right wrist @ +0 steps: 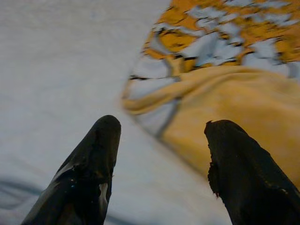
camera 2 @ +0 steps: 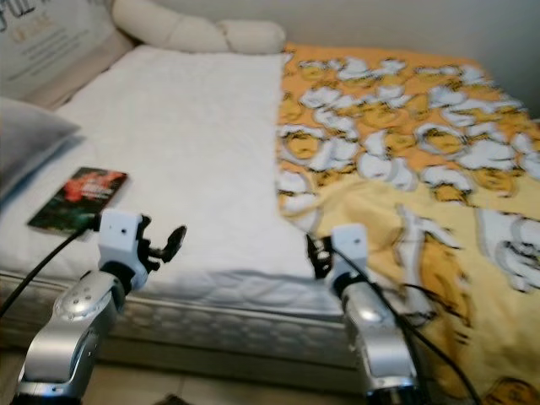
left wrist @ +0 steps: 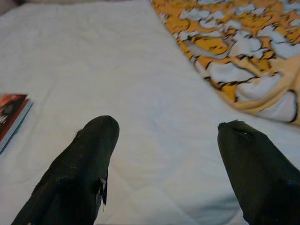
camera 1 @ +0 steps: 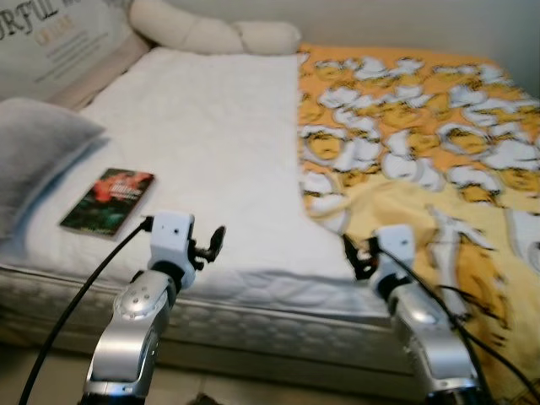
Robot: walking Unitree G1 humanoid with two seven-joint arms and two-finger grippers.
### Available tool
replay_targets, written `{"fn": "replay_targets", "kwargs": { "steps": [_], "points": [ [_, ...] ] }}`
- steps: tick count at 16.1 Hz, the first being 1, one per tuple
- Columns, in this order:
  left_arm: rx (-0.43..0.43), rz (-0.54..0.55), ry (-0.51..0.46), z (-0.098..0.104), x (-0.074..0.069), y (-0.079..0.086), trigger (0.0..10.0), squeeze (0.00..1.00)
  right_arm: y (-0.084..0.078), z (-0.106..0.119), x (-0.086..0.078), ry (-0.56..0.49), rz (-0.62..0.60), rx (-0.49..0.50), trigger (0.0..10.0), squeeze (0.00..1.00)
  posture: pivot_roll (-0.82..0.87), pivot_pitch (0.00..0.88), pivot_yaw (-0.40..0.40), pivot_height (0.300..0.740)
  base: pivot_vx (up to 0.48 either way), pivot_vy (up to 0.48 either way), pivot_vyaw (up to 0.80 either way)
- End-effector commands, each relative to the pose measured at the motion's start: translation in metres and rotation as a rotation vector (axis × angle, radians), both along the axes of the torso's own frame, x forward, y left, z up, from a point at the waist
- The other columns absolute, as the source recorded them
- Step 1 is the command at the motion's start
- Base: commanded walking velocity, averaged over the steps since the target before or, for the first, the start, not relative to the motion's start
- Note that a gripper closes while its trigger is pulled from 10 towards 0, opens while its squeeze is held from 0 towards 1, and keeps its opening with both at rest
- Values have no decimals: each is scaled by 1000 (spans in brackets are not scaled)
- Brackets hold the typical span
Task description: Clean up the room
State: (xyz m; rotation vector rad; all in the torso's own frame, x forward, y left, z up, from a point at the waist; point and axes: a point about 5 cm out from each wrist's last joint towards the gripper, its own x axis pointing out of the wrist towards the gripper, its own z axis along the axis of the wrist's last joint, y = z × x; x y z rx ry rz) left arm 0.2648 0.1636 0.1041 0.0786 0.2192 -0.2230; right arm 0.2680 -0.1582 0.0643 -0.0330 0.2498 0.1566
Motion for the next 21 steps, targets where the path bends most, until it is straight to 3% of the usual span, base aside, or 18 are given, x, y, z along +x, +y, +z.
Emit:
{"fn": "replay_targets", "kwargs": {
  "steps": [1,2,3,4,5,6,7,8,14,21],
  "points": [
    [4,14,14,-1,1,6,10000,0,5,5,3,-21,14,1,10000,0,0,0,5,740,0,-386,0],
    [-10,11,23,-2,1,5,10000,0,5,5,3,-22,12,2,10000,0,0,0,5,740,0,-386,0],
    [-44,13,43,-3,0,4,10000,231,3,5,4,-18,-7,14,10000,0,2,0,3,740,0,-409,0],
    [-47,15,47,-3,0,4,10000,373,3,5,4,-17,-10,17,10000,0,2,0,2,740,0,-416,0],
    [-48,16,50,-3,0,4,10000,773,3,5,4,-17,-8,21,10000,0,2,0,2,740,0,-431,0],
    [-52,15,52,-3,0,4,10000,1000,4,5,4,-16,-1,33,10000,0,2,0,2,740,0,-469,0],
    [-59,15,56,-3,0,4,10000,1000,5,4,4,-12,9,49,10000,4,2,0,2,740,0,-480,0],
    [-51,15,54,-2,1,5,10000,1000,6,4,4,-11,5,57,10000,1000,2,0,5,740,0,-480,0],
    [-13,4,45,-1,1,6,10000,1000,5,4,5,-6,10,48,10000,1000,3,0,7,740,0,-480,0],
    [-1,0,38,1,3,6,10000,1000,7,4,5,4,26,41,10000,1000,-4,0,18,740,0,-480,746]
  ]
}}
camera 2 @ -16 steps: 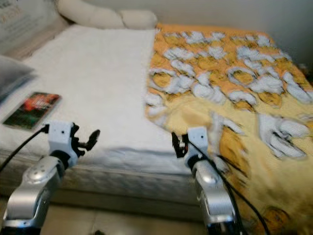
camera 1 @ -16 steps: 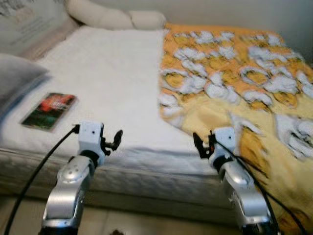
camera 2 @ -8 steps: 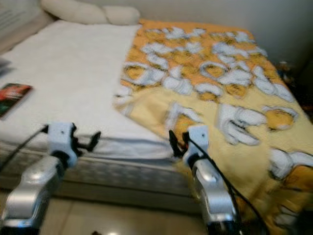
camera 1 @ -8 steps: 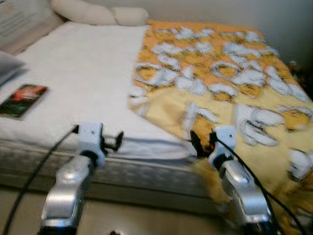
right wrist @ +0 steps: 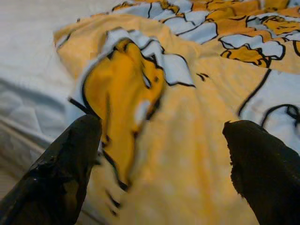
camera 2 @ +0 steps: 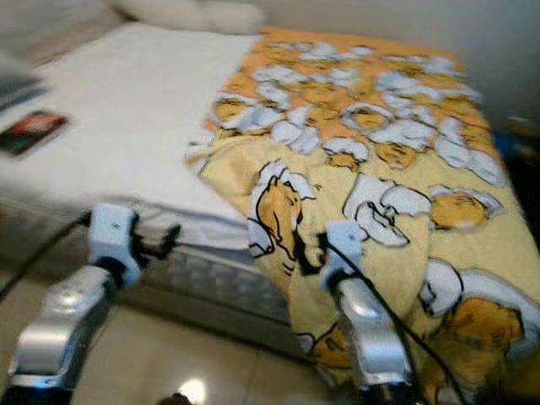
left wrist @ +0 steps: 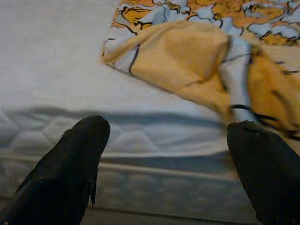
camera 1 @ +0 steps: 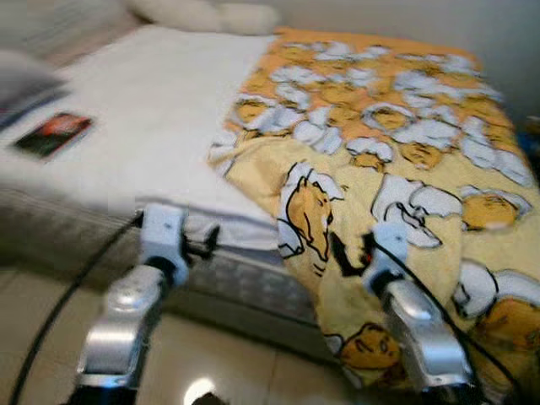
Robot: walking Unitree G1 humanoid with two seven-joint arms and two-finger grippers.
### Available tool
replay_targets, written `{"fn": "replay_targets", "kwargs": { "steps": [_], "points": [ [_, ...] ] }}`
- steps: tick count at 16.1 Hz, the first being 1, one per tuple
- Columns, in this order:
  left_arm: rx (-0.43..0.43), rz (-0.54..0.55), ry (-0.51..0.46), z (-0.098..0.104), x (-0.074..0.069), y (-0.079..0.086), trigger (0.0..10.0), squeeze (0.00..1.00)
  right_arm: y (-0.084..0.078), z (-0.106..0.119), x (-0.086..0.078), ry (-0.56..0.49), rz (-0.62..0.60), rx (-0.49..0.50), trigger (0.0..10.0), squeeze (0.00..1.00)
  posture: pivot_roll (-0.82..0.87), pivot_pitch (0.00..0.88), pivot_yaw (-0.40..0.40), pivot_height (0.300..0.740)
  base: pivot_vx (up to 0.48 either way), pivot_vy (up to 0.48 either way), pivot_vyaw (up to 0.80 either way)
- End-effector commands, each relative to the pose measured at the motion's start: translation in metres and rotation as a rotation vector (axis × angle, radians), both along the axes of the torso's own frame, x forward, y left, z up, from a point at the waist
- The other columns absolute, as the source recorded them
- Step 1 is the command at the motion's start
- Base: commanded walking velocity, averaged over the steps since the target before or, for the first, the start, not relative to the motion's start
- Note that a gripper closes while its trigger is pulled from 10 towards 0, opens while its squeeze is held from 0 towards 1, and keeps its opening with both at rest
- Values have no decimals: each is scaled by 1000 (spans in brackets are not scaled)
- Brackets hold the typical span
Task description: Clean up the room
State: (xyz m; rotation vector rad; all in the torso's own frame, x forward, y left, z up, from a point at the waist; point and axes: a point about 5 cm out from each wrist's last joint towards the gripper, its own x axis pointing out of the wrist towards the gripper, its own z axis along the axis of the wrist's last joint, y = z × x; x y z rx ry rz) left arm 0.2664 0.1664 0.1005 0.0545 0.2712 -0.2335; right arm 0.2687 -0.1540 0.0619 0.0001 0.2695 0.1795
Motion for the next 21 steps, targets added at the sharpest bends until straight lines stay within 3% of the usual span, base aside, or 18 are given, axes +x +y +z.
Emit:
{"fn": "replay_targets", "kwargs": {
  "steps": [1,13,14,15,21],
  "points": [
    [19,6,-18,5,2,4,10000,1000,4,6,4,-17,13,9,10000,1000,-4,0,18,740,0,-480,800],
    [44,7,-23,4,1,8,10000,1000,10,4,3,-3,41,21,10000,996,2,0,19,740,0,-440,733],
    [26,12,-18,4,1,8,10000,1000,11,4,3,0,41,23,10000,906,2,0,19,740,0,0,0],
    [28,13,-20,4,2,8,10000,1000,10,3,3,4,38,12,10000,0,2,0,18,740,0,0,0],
    [82,-47,-22,1,1,6,10000,1000,7,4,7,19,-11,49,10000,0,-3,0,17,740,0,0,0]
  ]
}}
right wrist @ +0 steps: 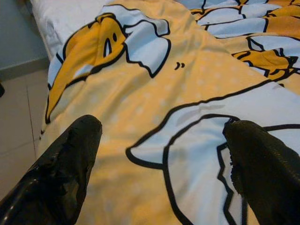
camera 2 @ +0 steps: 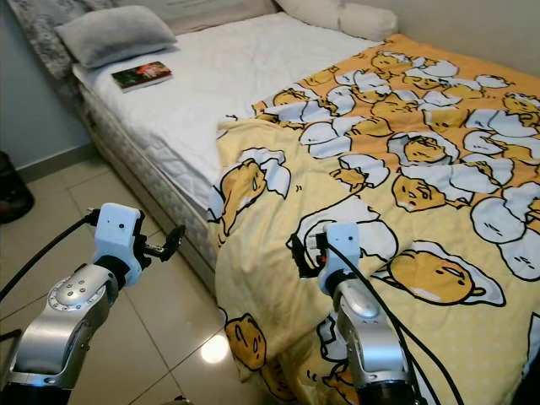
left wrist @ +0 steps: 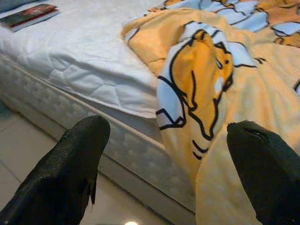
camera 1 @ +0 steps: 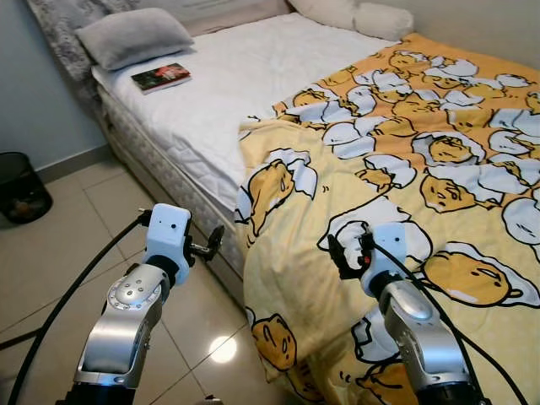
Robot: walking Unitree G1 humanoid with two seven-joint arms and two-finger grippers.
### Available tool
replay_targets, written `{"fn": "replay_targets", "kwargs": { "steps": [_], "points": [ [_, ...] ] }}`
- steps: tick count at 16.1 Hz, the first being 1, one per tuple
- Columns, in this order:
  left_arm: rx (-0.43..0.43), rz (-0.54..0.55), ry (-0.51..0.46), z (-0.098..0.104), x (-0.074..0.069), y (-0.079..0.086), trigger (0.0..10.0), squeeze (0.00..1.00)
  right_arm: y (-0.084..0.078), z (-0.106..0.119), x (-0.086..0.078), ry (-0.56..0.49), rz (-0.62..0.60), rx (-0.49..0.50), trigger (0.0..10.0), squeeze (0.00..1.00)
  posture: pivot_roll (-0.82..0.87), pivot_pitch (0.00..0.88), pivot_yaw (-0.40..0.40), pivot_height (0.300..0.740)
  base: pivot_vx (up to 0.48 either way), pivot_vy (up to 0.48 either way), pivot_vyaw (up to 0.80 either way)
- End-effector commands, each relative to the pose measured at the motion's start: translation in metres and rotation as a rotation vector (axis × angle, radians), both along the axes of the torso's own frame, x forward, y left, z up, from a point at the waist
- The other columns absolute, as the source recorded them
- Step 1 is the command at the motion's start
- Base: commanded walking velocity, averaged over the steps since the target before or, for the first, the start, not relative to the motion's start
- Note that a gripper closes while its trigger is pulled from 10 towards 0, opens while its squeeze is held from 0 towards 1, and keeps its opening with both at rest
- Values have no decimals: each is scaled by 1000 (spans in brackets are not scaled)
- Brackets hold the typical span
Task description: Clean up the room
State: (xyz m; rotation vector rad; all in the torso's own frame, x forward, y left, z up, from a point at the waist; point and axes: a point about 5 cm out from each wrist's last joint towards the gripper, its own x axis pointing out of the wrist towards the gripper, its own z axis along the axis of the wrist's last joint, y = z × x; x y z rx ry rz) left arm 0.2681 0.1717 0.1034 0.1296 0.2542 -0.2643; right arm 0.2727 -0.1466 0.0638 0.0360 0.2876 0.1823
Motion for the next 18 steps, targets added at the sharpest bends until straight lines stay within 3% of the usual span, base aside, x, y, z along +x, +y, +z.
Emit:
{"fn": "replay_targets", "kwargs": {
  "steps": [1,4,7,9,11,15,18],
  "points": [
    [18,-33,4,-2,-2,0,10000,988,-2,3,4,-4,-30,17,10000,0,-2,0,16,740,0,0,0],
    [56,-191,-23,3,1,-5,10000,871,-10,0,15,39,-150,-5,10000,0,-4,0,16,740,0,0,0],
    [8,-333,-17,10,4,-14,10000,855,-25,-11,24,103,-259,22,10000,0,-16,0,31,740,0,0,0],
    [-9,-421,0,11,3,-21,10000,863,-44,-20,27,168,-354,51,10000,0,-19,0,38,740,0,0,0],
    [0,-528,24,11,2,-25,10000,863,-73,-25,31,216,-481,81,10000,0,-21,0,44,740,0,0,0],
    [11,-565,48,9,0,-24,10000,859,-110,-22,29,203,-611,59,10000,0,-21,0,46,740,0,0,0],
    [28,-564,53,7,2,-22,10000,859,-113,-29,27,253,-616,99,10000,0,-26,0,49,740,0,0,0]
  ]
}}
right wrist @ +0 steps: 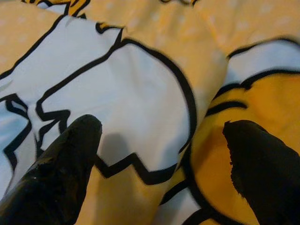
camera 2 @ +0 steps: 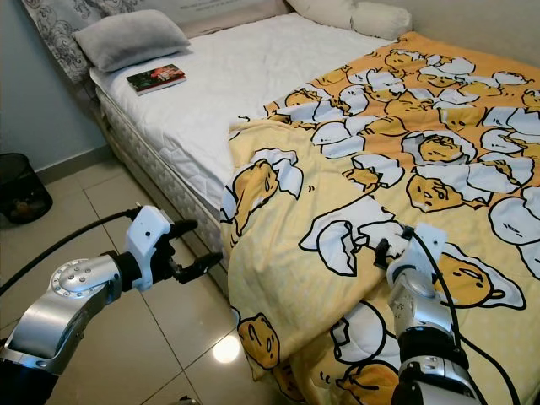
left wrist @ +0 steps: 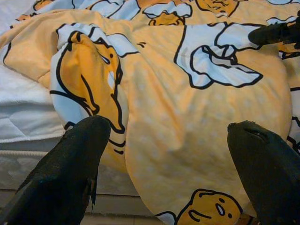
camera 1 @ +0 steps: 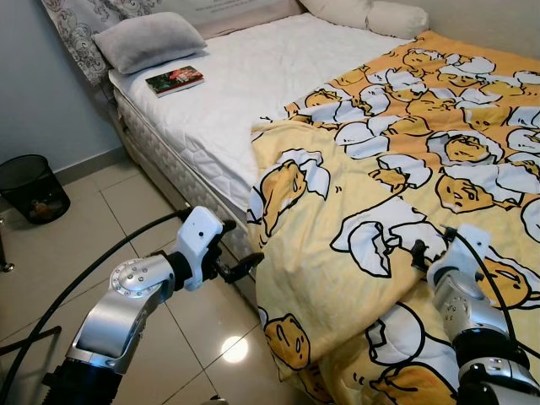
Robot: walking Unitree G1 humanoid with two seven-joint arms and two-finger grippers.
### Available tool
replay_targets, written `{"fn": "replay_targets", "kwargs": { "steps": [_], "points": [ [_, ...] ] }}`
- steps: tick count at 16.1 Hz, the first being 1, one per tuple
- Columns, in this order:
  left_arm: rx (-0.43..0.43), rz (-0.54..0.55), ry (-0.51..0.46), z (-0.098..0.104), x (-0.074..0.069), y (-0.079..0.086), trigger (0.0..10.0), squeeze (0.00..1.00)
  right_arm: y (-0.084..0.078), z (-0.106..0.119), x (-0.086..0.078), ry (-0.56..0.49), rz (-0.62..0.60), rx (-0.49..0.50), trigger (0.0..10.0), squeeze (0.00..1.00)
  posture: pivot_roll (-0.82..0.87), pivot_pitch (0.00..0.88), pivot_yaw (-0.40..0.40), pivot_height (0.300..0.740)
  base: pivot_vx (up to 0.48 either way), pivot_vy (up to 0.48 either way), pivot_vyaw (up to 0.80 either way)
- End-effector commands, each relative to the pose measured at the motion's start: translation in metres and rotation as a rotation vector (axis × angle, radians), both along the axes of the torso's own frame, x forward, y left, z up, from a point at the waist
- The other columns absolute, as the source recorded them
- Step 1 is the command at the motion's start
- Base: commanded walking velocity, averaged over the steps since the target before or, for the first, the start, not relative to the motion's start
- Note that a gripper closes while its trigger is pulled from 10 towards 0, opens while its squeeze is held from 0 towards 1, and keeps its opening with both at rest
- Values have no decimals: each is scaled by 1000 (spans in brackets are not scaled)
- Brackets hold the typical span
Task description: Clean up the room
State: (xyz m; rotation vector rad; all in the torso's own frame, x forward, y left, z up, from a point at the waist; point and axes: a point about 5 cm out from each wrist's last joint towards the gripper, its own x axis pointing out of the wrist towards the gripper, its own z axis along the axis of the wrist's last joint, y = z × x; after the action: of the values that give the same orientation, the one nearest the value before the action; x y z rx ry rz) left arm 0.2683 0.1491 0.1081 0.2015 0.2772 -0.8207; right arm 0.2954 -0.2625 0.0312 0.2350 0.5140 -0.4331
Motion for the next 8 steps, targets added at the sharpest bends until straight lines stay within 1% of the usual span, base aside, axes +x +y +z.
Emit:
{"fn": "replay_targets", "kwargs": {
  "steps": [1,2,3,4,5,8],
  "points": [
    [14,-11,-13,2,2,1,10000,859,4,0,4,-5,6,41,10000,0,-25,0,49,740,0,0,0],
    [17,-13,-14,3,2,1,10000,863,4,-3,2,-4,-15,63,7765,0,-25,0,49,740,0,0,0],
    [22,-11,-18,3,3,2,10000,859,5,-5,1,-8,-35,88,1569,0,-24,0,49,740,0,0,0],
    [23,-10,-18,3,3,2,10000,859,6,-6,1,-20,-59,131,0,0,-24,0,51,740,0,0,0],
    [24,-12,-16,3,2,3,10000,859,6,-6,1,-29,-66,153,0,0,-24,0,53,740,0,0,0],
    [28,-19,-12,2,2,3,10000,859,5,-8,0,-27,-77,174,0,0,-24,0,55,740,0,0,0]
  ]
}}
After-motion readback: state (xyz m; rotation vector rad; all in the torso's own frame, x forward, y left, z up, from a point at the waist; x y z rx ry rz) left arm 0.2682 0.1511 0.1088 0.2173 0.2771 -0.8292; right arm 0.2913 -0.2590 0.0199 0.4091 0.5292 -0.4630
